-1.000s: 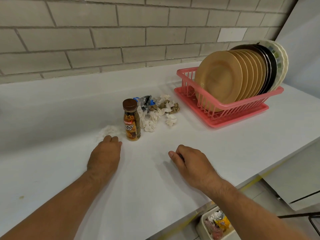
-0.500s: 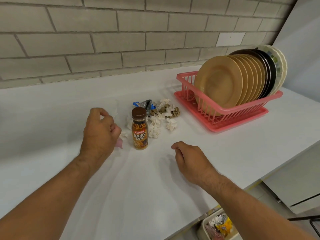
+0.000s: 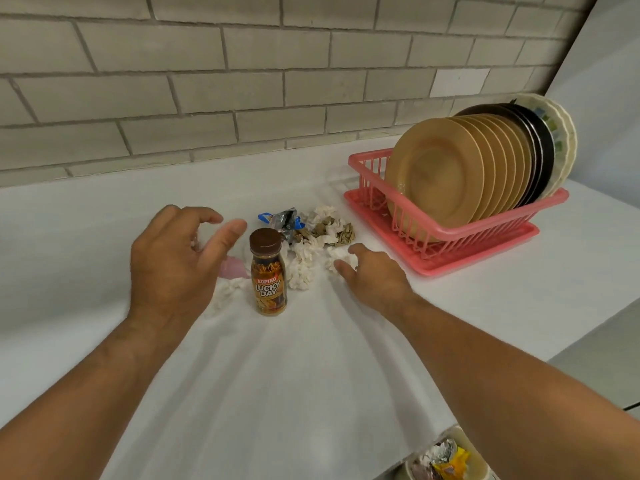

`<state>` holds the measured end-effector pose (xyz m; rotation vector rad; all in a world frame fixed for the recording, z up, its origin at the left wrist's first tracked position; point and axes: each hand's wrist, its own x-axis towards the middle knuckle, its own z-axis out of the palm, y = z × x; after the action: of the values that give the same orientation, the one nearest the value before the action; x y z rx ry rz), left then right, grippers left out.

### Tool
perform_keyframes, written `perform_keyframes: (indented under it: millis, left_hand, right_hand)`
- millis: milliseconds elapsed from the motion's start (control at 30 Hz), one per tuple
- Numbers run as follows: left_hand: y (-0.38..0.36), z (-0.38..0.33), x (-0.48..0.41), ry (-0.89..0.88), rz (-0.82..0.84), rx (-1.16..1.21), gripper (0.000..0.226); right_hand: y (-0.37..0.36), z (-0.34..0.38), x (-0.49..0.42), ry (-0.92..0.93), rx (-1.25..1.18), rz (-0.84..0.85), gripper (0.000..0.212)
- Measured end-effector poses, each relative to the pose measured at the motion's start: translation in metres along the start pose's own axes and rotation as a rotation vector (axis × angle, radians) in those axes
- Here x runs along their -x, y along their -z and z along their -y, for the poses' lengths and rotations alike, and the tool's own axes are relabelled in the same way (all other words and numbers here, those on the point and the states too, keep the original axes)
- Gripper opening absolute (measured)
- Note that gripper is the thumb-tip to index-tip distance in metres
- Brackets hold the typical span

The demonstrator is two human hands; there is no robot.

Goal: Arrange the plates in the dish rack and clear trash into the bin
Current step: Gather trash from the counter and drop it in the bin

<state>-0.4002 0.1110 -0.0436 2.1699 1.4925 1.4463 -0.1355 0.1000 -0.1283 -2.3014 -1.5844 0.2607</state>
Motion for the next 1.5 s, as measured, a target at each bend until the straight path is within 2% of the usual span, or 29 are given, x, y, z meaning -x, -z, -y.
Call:
perform_keyframes:
  millis: [100, 167, 267, 367, 433, 567, 667, 733, 867, 933, 1000, 1133, 1300, 1367, 1500]
  left_hand:
    - [0.005, -0.016, 0.010, -0.050, 0.090, -0.039, 0.059]
    - [0.002, -0.025, 0.021, -0.071, 0.201, -0.039, 0.064]
    - [-0.008, -0.029, 0.037, -0.122, 0.302, -0.053, 0.044]
    - [-0.019, -0.033, 0.050, -0.144, 0.381, -0.023, 0.025]
    - [-0.030, -0.041, 0.057, -0.132, 0.474, 0.058, 0.024]
    - [-0.059, -0.065, 0.074, -0.051, 0.674, 0.080, 0.033]
    - [-0.083, -0.091, 0.087, -0.040, 0.642, 0.134, 0.027]
    - [-0.098, -0.109, 0.093, -0.045, 0.584, 0.182, 0.021]
    - [-0.125, -0.145, 0.101, -0.019, 0.462, 0.144, 0.053]
    - [-0.134, -0.164, 0.106, -0.009, 0.443, 0.126, 0.054]
    - [-0.144, -0.181, 0.115, 0.024, 0.487, 0.121, 0.044]
    - [-0.158, -0.208, 0.138, 0.051, 0.578, 0.108, 0.030]
    - [-0.163, -0.240, 0.151, 0.173, 0.644, 0.286, 0.017]
    - [-0.165, -0.247, 0.154, 0.163, 0.711, 0.291, 0.009]
    - [-0.176, -0.250, 0.168, 0.027, 0.738, 0.194, 0.018]
  right_hand:
    - [-0.004, 0.009, -0.016, 0.007, 0.040, 0.073, 0.052]
    - [-0.007, 0.012, -0.018, 0.032, 0.071, 0.104, 0.042]
    - [-0.009, 0.009, -0.008, 0.071, 0.092, 0.105, 0.030]
    - [-0.006, -0.003, 0.011, 0.098, 0.112, 0.110, 0.033]
    - [0.000, -0.015, 0.026, 0.108, 0.078, 0.117, 0.032]
    - [0.013, -0.051, 0.058, 0.148, -0.079, 0.128, 0.016]
    - [0.029, -0.087, 0.075, 0.086, -0.230, 0.100, 0.002]
    - [0.043, -0.110, 0.082, 0.038, -0.306, 0.108, 0.008]
    - [0.072, -0.154, 0.090, 0.113, -0.232, 0.081, 0.022]
    - [0.087, -0.172, 0.093, 0.141, -0.195, 0.062, 0.021]
    - [0.102, -0.191, 0.096, 0.155, -0.157, 0.030, 0.025]
    - [0.127, -0.220, 0.109, 0.176, -0.135, -0.039, 0.048]
    - [0.139, -0.243, 0.130, 0.160, -0.087, 0.009, 0.056]
    - [0.139, -0.251, 0.139, 0.133, -0.124, 0.030, 0.055]
    - [0.129, -0.272, 0.159, 0.051, -0.171, 0.100, 0.053]
